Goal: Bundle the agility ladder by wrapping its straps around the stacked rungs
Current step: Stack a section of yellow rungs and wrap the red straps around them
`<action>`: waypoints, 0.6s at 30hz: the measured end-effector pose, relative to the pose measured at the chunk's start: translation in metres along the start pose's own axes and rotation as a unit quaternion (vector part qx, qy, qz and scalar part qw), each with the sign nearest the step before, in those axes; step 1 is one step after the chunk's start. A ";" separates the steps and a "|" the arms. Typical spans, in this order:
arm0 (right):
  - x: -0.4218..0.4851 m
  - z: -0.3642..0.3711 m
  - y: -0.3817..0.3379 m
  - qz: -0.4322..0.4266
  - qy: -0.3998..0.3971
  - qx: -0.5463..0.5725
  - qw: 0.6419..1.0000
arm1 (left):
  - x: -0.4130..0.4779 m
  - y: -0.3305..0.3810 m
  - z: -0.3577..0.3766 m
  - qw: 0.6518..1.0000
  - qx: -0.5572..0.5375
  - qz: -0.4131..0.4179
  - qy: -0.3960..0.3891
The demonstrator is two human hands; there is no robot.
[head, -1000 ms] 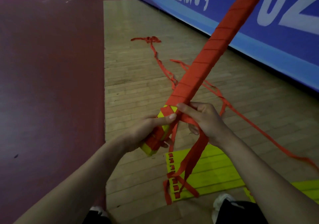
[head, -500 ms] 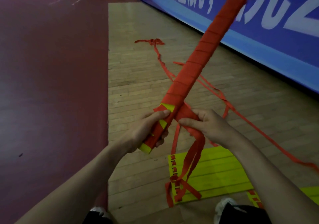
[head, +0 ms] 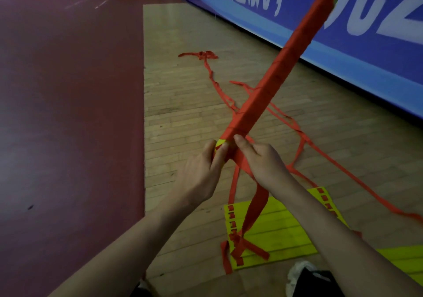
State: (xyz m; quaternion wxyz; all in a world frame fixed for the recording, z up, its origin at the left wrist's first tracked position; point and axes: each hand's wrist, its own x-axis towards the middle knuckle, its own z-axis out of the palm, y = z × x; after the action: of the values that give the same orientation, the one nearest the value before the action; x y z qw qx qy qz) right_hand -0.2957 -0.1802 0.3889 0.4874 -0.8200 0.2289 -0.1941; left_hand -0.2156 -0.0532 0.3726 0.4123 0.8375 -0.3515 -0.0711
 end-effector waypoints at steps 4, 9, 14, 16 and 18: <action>0.000 -0.001 0.001 0.041 0.007 -0.002 0.999 | -0.002 0.001 0.002 0.999 0.023 0.036 -0.016; -0.004 0.004 0.005 0.073 0.034 0.028 0.996 | -0.008 0.006 0.003 0.993 0.068 0.076 -0.052; -0.002 0.004 0.010 0.071 0.029 0.088 0.993 | -0.005 0.015 -0.005 0.987 -0.107 -0.054 -0.109; -0.003 0.002 0.009 0.066 0.024 0.110 0.991 | 0.000 0.014 -0.015 0.955 -0.214 -0.131 -0.160; -0.004 0.002 0.009 0.058 0.014 0.134 0.989 | 0.006 0.006 -0.025 0.914 -0.293 -0.161 -0.232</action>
State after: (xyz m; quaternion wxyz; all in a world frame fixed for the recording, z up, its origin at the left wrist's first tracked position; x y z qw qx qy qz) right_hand -0.2998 -0.1804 0.3798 0.5999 -0.7300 0.2551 -0.2054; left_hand -0.2040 -0.0433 0.3944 0.5292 0.6841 -0.2615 -0.4284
